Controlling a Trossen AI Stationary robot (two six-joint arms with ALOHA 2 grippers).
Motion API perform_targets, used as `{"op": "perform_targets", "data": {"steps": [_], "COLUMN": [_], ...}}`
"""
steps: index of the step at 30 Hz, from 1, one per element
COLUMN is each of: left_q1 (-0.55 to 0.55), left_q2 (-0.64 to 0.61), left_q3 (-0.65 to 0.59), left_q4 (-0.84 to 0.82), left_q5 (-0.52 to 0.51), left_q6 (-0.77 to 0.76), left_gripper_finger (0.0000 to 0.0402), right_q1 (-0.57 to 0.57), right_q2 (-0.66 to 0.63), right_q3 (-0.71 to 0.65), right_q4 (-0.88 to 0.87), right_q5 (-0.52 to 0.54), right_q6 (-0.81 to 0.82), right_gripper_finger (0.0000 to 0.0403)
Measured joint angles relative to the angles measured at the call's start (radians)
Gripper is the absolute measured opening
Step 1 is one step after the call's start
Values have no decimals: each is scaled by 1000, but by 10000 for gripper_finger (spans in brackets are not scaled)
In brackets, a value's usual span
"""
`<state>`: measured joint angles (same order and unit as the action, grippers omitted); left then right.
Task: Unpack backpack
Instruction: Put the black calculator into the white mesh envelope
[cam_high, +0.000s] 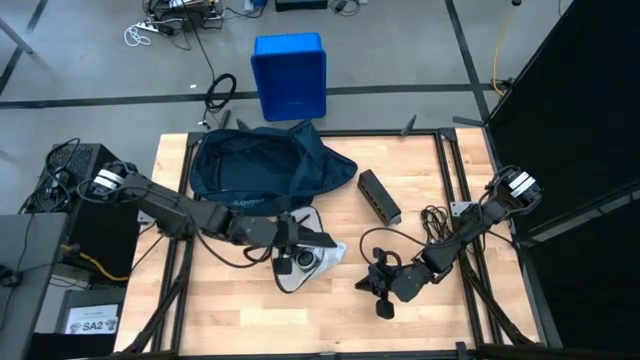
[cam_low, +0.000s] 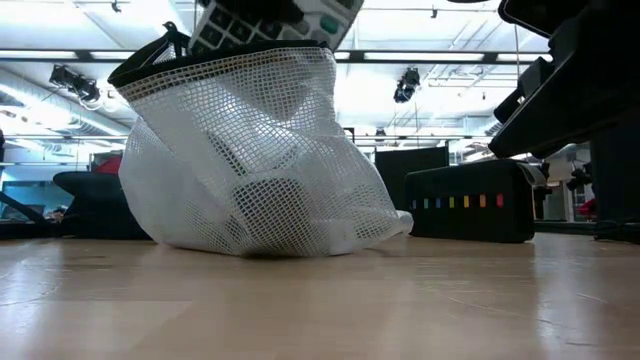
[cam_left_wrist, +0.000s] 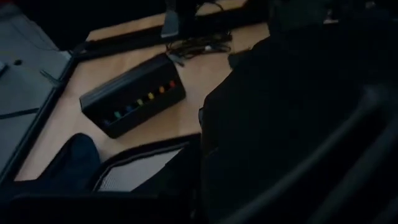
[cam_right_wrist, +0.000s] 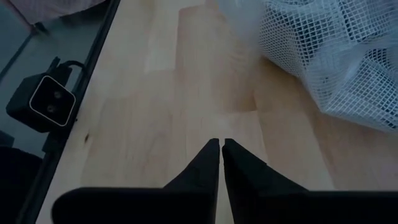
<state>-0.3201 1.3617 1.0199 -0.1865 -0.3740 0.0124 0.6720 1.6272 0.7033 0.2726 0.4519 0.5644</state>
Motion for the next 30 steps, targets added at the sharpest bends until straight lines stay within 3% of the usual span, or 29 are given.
{"op": "perform_targets", "data": {"steps": [15,30], "left_q1": [36,158], "left_q2": [-42,-14], "left_q3": [27,83], "left_q4": [-319,-513], "left_q5": [24,171], "left_q6": [11,11], "left_gripper_finger": [87,88], "right_q1": [10,7], "right_q2": [0,0], "right_q3": [0,0], "right_q4": [0,0], "right_q5": [0,0], "right_q6": [0,8], "right_gripper_finger": [5,4]}}
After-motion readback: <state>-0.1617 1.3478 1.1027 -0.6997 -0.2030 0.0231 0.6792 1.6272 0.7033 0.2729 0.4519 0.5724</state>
